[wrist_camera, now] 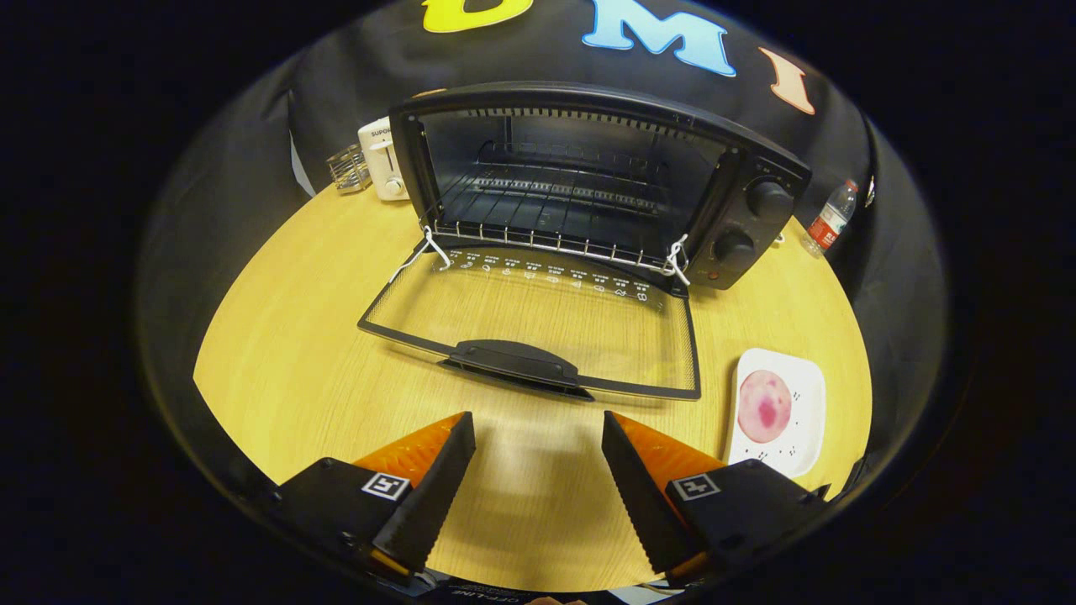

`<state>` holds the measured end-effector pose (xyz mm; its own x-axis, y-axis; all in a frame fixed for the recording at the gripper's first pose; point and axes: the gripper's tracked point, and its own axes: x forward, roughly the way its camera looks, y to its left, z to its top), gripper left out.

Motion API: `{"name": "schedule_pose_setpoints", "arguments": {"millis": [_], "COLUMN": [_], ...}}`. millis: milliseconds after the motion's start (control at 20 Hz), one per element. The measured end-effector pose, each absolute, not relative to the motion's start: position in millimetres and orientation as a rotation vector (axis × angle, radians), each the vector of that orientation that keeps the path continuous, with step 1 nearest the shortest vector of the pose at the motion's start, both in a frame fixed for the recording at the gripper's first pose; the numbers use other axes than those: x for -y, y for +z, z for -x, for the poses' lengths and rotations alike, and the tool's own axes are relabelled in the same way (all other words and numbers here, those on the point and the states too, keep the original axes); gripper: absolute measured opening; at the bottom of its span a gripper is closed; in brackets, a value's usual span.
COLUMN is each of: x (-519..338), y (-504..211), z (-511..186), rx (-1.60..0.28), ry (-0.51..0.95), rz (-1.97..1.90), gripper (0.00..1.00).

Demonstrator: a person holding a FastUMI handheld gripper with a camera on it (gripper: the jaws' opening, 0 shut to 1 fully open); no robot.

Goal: Open the toaster oven, put the food inside, and close the toaster oven door.

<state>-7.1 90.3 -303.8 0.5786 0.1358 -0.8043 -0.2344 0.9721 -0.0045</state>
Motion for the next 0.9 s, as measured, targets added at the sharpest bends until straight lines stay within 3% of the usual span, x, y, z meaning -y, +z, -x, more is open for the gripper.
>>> {"name": "schedule_pose_setpoints", "arguments": {"millis": [350, 900], "x": [-49.6, 77.5], "y": [-280.0, -256.3], "z": [31.8, 65.0], "rx": [-0.906, -0.898], "ry": [0.199, 0.017], "rz": [0.113, 0.089], "gripper": [0.98, 0.98]}}
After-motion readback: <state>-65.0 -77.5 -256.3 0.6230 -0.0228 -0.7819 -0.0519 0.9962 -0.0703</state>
